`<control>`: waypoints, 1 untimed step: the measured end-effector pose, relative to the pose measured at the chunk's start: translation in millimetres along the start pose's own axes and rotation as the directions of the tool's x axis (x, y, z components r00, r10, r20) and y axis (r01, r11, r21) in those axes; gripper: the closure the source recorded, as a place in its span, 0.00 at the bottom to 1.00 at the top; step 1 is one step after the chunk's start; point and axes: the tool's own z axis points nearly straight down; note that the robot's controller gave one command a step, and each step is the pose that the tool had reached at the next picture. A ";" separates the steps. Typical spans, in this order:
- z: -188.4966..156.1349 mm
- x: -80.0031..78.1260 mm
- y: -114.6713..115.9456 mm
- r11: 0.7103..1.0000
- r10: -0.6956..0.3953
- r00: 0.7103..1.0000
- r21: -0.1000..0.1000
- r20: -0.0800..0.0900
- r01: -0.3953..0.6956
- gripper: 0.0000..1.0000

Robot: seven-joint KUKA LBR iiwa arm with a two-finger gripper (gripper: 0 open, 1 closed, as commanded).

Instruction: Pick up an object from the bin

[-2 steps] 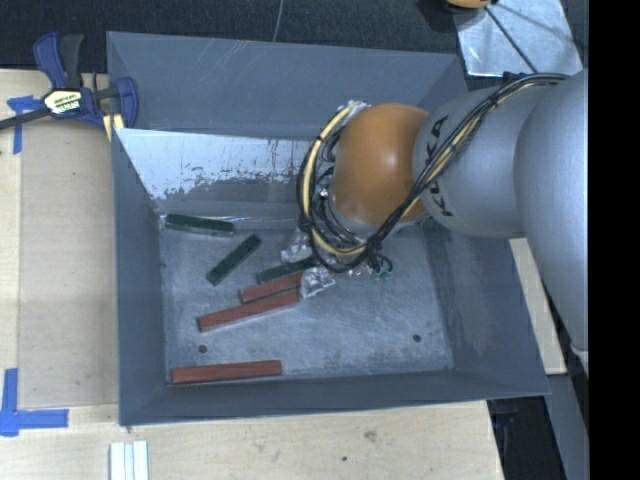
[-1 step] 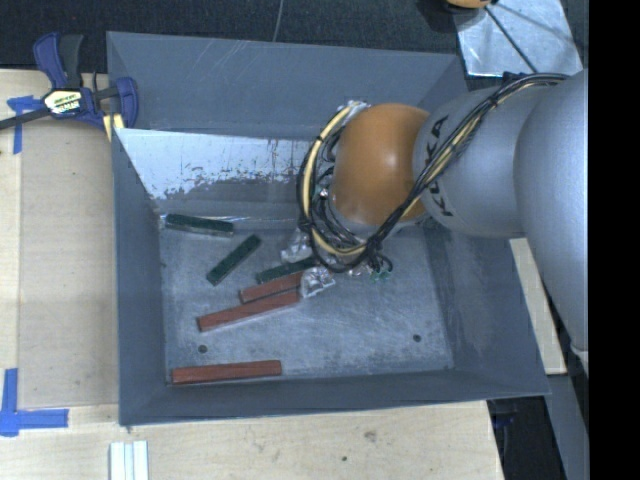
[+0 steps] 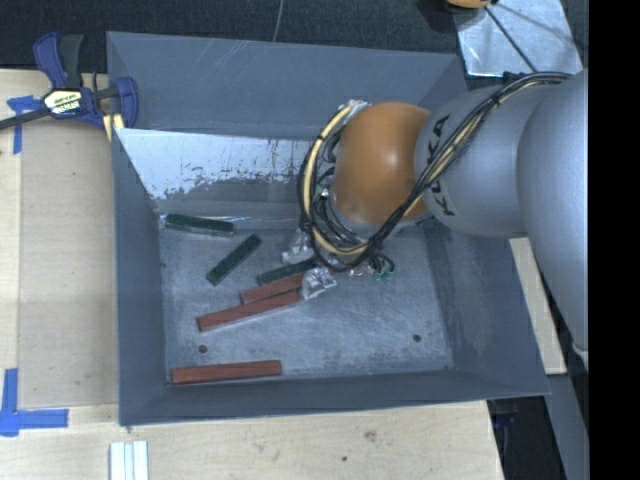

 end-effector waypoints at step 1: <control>-8.8 0.7 -0.1 1.000 0.000 1.000 -0.001 -0.006 0.000 1.00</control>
Offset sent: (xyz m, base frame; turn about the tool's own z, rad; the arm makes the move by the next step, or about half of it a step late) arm 0.0000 0.0000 0.0178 0.0000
